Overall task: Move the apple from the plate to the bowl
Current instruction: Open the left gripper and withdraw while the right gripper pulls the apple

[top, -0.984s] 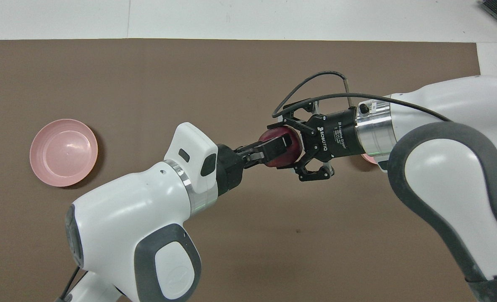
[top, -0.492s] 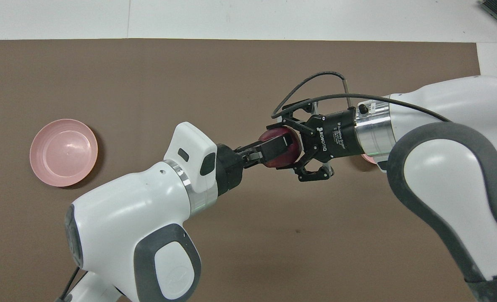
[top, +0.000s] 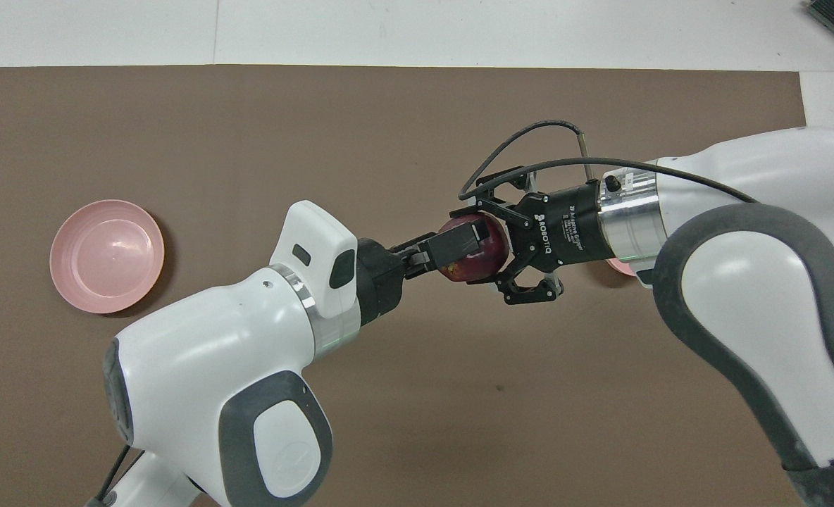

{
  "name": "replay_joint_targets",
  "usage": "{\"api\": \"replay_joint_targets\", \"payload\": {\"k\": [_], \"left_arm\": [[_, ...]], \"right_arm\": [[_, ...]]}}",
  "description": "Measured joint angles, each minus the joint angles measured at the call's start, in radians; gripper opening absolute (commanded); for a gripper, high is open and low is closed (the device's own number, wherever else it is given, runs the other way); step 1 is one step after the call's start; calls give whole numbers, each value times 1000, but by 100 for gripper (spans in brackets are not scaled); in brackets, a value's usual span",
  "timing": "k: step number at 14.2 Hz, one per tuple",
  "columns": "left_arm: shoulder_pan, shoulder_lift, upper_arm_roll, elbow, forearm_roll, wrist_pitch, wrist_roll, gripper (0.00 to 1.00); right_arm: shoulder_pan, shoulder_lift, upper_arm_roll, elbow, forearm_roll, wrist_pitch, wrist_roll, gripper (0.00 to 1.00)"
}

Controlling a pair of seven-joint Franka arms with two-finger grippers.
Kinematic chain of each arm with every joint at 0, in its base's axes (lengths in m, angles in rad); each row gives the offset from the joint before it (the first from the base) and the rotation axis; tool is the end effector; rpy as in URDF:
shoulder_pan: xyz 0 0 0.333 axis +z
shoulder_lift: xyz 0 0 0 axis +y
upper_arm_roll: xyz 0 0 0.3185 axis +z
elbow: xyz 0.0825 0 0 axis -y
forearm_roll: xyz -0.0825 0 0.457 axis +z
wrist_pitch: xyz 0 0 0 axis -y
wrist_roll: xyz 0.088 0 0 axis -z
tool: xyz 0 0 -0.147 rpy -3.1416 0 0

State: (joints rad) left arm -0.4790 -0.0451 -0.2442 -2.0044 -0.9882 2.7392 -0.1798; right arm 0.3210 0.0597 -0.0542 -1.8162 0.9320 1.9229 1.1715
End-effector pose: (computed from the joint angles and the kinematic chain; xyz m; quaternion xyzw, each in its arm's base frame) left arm 0.5249 -0.4396 0.5050 0.8753 0.1003 0.1570 0.4462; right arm 0.6232 0.2605 0.4859 -0.7406 0.5210 0.2632 0.3329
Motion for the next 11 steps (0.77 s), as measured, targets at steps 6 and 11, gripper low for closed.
{"api": "replay_joint_targets", "payload": {"k": [6, 11], "left_arm": [[115, 1, 7, 8, 20, -125, 0, 100], [211, 2, 10, 10, 134, -255, 0, 100]], "right_arm": [[-69, 0, -8, -9, -34, -103, -112, 0], [-157, 0, -11, -12, -236, -210, -315, 0]]}}
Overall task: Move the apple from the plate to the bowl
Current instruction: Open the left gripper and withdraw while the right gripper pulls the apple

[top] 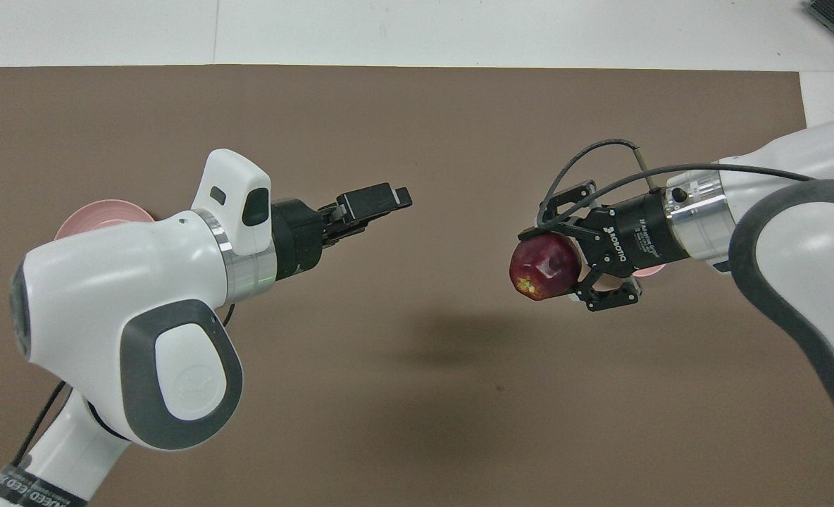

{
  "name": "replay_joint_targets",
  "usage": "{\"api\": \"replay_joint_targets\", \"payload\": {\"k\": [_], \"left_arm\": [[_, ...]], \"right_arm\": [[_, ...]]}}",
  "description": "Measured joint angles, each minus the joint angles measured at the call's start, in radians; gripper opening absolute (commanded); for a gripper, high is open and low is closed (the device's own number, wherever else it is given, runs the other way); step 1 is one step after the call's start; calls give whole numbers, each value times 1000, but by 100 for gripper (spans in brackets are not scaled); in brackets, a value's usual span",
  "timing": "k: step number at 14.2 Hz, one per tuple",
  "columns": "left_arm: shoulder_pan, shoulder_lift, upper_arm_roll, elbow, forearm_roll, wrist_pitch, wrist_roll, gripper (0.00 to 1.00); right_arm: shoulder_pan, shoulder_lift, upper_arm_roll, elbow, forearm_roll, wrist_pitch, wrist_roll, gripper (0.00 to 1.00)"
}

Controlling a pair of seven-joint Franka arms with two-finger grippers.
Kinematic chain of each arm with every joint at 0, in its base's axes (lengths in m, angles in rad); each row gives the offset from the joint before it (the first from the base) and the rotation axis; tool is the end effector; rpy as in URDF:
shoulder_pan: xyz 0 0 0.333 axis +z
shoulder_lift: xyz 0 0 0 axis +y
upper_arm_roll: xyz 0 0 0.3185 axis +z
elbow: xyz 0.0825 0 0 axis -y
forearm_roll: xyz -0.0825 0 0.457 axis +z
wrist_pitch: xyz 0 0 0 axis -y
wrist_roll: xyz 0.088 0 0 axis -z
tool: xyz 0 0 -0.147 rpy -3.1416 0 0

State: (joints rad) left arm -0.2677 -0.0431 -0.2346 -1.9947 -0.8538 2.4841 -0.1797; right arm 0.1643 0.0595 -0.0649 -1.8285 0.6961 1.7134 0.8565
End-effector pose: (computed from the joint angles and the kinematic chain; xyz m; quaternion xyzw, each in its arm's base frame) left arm 0.5852 -0.3404 0.4850 0.9085 0.1041 0.1175 0.3874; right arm 0.6203 0.1481 0.4510 -0.8420 0.4186 0.2245 0.2557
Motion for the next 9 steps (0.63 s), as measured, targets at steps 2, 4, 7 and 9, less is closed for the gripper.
{"api": "replay_joint_targets", "payload": {"k": [2, 4, 7, 9], "left_arm": [[49, 3, 1, 14, 120, -87, 0, 100], [96, 13, 2, 50, 254, -192, -1, 100], [153, 40, 3, 123, 452, -358, -1, 100], [181, 50, 3, 157, 562, -421, 0, 100]], "right_arm": [[-9, 2, 0, -5, -140, 1, -113, 0], [-32, 16, -1, -13, -246, 24, -248, 0], [-72, 48, -2, -16, -397, 86, -435, 0], [-79, 63, -2, -20, -473, 137, -500, 0]]}}
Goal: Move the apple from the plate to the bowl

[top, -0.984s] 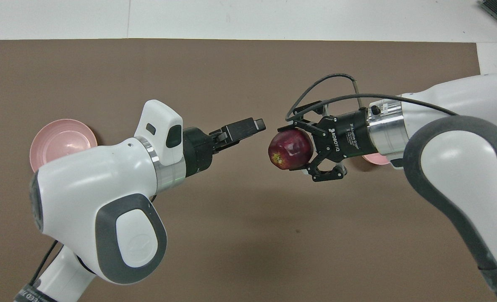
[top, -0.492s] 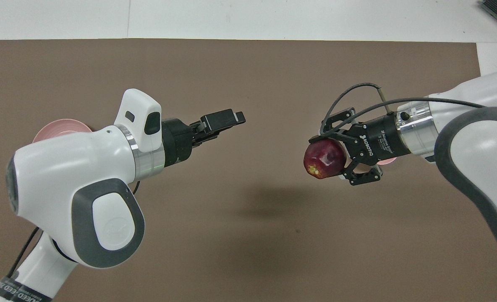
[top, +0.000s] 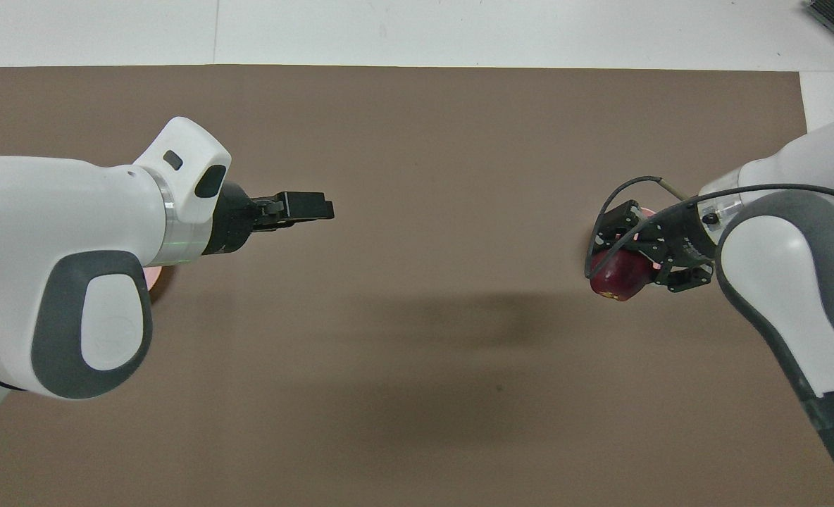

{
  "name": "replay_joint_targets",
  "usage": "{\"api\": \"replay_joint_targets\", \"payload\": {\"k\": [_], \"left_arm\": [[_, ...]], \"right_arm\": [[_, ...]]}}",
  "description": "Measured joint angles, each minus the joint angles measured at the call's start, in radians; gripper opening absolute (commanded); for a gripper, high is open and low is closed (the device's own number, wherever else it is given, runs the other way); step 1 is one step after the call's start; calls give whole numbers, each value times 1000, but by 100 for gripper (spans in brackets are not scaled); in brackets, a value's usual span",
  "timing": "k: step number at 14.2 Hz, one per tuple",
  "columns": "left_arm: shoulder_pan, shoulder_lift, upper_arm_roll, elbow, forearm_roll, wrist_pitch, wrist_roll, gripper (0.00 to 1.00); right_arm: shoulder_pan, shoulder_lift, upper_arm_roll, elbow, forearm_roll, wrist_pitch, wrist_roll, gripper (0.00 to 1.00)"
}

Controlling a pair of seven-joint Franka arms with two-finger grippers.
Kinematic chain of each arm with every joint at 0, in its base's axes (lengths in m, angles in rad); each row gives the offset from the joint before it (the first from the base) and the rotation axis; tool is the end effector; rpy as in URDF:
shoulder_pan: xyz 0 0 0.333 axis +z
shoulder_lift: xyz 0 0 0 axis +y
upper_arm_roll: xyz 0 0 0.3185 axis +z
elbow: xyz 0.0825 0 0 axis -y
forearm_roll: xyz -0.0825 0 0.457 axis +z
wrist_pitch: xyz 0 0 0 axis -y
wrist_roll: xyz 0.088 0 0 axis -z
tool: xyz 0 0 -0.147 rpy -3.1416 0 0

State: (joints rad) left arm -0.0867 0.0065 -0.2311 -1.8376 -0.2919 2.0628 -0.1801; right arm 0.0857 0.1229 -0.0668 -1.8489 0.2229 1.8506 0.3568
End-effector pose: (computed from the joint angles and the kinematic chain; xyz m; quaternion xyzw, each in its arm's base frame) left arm 0.6245 -0.2318 0.4864 0.9848 -0.0134 0.0713 0.1581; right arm 0.6439 0.0388 0.3826 -0.9720 0.2035 0.0777 0.0878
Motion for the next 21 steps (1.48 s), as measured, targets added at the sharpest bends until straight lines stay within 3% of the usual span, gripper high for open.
{"api": "replay_joint_targets", "payload": {"k": [4, 12, 17, 21], "left_arm": [[38, 4, 2, 71, 132, -101, 1, 100], [162, -12, 7, 297, 177, -483, 176, 100], [159, -11, 11, 329, 223, -558, 183, 100], [79, -11, 141, 361, 223, -594, 240, 100]], "right_arm": [[-13, 33, 0, -27, -74, 114, -85, 0], [-39, 133, 2, -39, -84, 263, -144, 0], [-39, 162, 3, -39, -84, 288, -144, 0], [-37, 183, 5, -40, -84, 288, -144, 0]]}}
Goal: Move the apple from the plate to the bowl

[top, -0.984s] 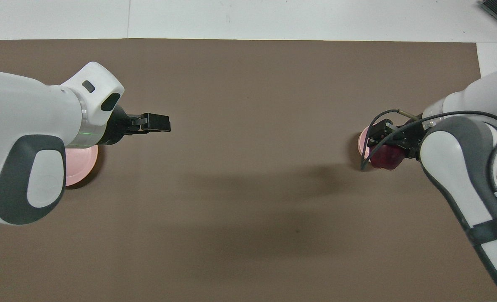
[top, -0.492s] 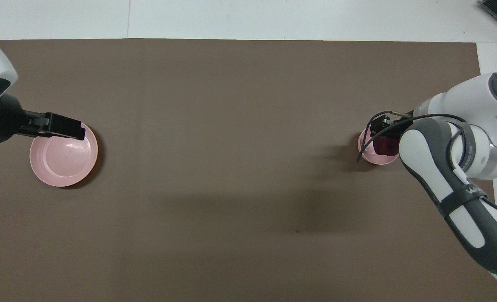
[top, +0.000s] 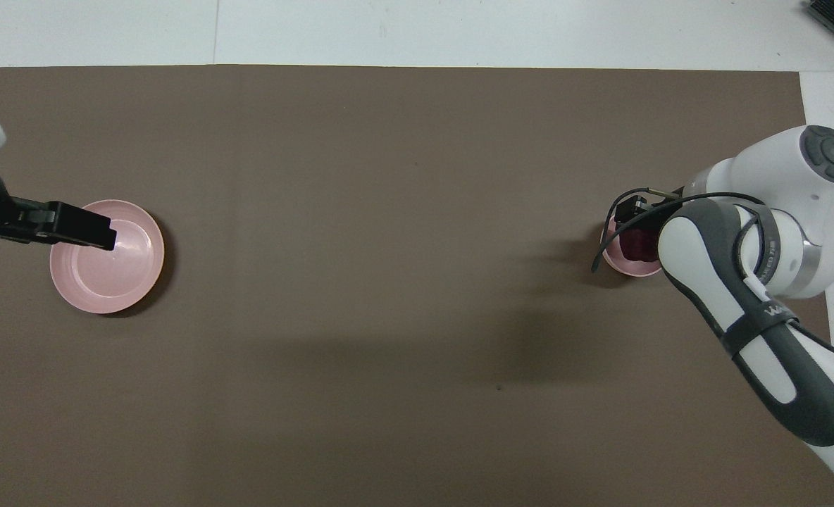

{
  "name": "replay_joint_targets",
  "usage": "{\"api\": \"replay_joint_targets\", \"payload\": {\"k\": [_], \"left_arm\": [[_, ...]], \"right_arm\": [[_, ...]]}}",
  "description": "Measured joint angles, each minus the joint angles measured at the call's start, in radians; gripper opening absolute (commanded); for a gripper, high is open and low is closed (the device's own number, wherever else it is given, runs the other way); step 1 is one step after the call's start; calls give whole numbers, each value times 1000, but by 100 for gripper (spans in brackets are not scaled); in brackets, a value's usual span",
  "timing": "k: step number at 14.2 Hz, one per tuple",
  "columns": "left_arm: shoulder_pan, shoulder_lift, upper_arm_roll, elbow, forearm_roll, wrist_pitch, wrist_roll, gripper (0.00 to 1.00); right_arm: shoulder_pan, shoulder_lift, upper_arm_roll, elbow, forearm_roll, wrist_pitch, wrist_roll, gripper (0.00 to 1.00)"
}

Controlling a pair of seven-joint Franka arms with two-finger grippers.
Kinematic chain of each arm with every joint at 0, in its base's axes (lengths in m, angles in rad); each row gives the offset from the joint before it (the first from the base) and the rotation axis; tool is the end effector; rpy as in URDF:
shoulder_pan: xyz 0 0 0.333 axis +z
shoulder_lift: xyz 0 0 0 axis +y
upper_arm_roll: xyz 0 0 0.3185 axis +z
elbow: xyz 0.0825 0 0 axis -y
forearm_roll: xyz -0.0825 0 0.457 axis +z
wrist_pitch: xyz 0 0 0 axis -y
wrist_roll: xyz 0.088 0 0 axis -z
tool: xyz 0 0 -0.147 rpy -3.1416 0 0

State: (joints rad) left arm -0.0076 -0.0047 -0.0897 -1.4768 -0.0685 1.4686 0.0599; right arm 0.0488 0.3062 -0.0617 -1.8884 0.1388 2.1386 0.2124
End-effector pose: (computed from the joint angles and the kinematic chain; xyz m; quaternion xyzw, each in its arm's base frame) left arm 0.6112 -0.0705 0.6321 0.9961 -0.0819 -0.0024 0.0338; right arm 0.6740 0.0025 0.2609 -0.9872 0.1496 0.0320 0.0451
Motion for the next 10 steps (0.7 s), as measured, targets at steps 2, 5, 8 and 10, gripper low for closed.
{"api": "replay_joint_targets", "payload": {"k": [2, 5, 8, 10], "left_arm": [[-25, 1, 29, 2, 0, -11, 2, 100], [-53, 6, 67, 21, 0, -31, 3, 100], [-55, 6, 81, 34, 1, -43, 3, 100], [-55, 6, 85, 37, 15, -59, 3, 100]], "right_arm": [[0, 12, 0, 0, 0, 5, 0, 0], [0, 23, 0, 0, 0, 13, 0, 6], [0, 32, 0, 0, 0, 25, 0, 19], [0, 37, 0, 0, 0, 26, 0, 34]]}}
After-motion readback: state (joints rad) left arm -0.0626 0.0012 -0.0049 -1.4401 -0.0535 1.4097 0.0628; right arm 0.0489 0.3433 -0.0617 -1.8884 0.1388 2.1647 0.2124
